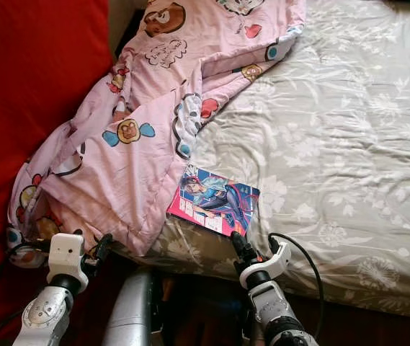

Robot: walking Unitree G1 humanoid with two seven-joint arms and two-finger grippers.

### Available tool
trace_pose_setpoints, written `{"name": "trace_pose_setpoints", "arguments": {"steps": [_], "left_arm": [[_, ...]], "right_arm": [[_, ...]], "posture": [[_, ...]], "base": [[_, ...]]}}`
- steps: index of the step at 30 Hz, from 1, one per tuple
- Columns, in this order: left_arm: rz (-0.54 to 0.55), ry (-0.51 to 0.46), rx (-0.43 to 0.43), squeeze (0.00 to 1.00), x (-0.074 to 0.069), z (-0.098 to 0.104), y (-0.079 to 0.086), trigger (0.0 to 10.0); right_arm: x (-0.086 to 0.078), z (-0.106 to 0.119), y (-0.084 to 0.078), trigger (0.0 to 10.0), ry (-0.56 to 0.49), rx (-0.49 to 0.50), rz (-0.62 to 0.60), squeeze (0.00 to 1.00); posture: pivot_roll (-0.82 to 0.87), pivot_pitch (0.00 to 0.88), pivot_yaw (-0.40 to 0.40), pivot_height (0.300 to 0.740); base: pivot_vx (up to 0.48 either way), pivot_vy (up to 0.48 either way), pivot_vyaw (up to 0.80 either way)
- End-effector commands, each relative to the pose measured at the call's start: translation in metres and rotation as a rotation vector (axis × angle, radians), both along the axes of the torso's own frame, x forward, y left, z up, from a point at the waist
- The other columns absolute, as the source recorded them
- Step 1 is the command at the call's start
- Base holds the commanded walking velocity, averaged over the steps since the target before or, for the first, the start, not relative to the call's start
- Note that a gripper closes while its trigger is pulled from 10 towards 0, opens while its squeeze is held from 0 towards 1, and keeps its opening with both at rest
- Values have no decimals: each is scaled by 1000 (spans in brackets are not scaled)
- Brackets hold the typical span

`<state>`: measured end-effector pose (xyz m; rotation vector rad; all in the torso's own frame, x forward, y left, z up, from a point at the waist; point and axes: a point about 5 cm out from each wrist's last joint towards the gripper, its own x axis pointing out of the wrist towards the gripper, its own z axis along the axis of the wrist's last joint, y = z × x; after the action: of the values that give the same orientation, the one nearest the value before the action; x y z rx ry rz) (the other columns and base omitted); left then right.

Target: Clean up the room

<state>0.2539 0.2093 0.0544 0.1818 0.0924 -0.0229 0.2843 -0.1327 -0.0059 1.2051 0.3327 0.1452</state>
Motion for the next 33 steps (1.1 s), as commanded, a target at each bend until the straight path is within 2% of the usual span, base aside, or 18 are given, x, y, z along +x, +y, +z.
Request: {"name": "trace_pose_setpoints", "arguments": {"steps": [1, 9, 12, 13, 14, 15, 18, 19, 20, 21, 23, 25, 27, 30, 33], "left_arm": [[12, 41, 15, 0, -7, -9, 6, 10000], [13, 43, 20, 0, -6, -10, 6, 10000], [25, 44, 16, 0, -5, -12, 5, 10000], [28, 45, 14, 0, -5, -12, 5, 10000], [28, 45, 14, 0, -5, -12, 5, 10000], [33, 45, 6, 0, -4, -14, 3, 10000], [39, 48, -9, 0, -2, -17, -2, 10000], [41, 49, -13, 0, -2, -18, -3, 10000], [41, 49, -13, 0, -2, -18, -3, 10000], [43, 50, -17, 0, -2, -19, -5, 10000], [51, 49, -28, 0, -1, -20, -7, 10000], [58, 45, -38, 0, 0, -21, -9, 10000], [76, 38, -59, 0, 2, -22, -11, 10000], [97, 38, -86, 0, 2, -24, -12, 10000], [118, 45, -111, 0, 0, -28, -12, 10000]], "right_arm": [[-11, -10, 6, 0, 50, 14, 16, 0], [-7, -6, 5, 0, 21, -5, 12, 0], [5, 6, -4, 0, -59, -50, -28, 0], [9, 10, -7, 0, -84, -90, -34, 0], [9, 10, -7, 0, -84, -90, -34, 0], [17, 20, -13, 0, -142, -189, -50, 0], [32, 47, -25, 0, -278, -295, -127, 0], [34, 54, -26, 3137, -307, -316, -140, 0], [34, 54, -26, 3137, -307, -316, -140, 0], [35, 60, -28, 10000, -334, -345, -148, 0], [37, 80, -29, 10000, -422, -445, -169, 0], [37, 96, -28, 10000, -475, -489, -189, 0], [33, 116, -28, 10000, -548, -610, -200, 0], [28, 123, -29, 10000, -555, -778, -193, 0], [21, 124, -31, 10000, -566, -857, -188, 0]], "posture": [[135, 282, 112, 611], [127, 275, 107, 611], [105, 265, 94, 611], [94, 259, 86, 611], [94, 259, 86, 611], [81, 256, 80, 611], [47, 245, 62, 611], [38, 241, 54, 611], [38, 241, 54, 611], [36, 239, 51, 611], [19, 231, 35, 611], [8, 225, 23, 611], [-3, 215, 6, 611], [-17, 209, -7, 616], [-25, 203, -26, 631]], "base": [[0, 0, 0], [0, 0, 0], [0, 0, 0], [0, 0, 0], [0, 0, 0], [0, 0, 0], [0, 0, 0], [0, 0, 0], [0, 0, 0], [0, 0, 0], [0, 0, 0], [0, 0, 0], [0, 0, 0], [0, 0, 0], [0, 0, 0]]}}
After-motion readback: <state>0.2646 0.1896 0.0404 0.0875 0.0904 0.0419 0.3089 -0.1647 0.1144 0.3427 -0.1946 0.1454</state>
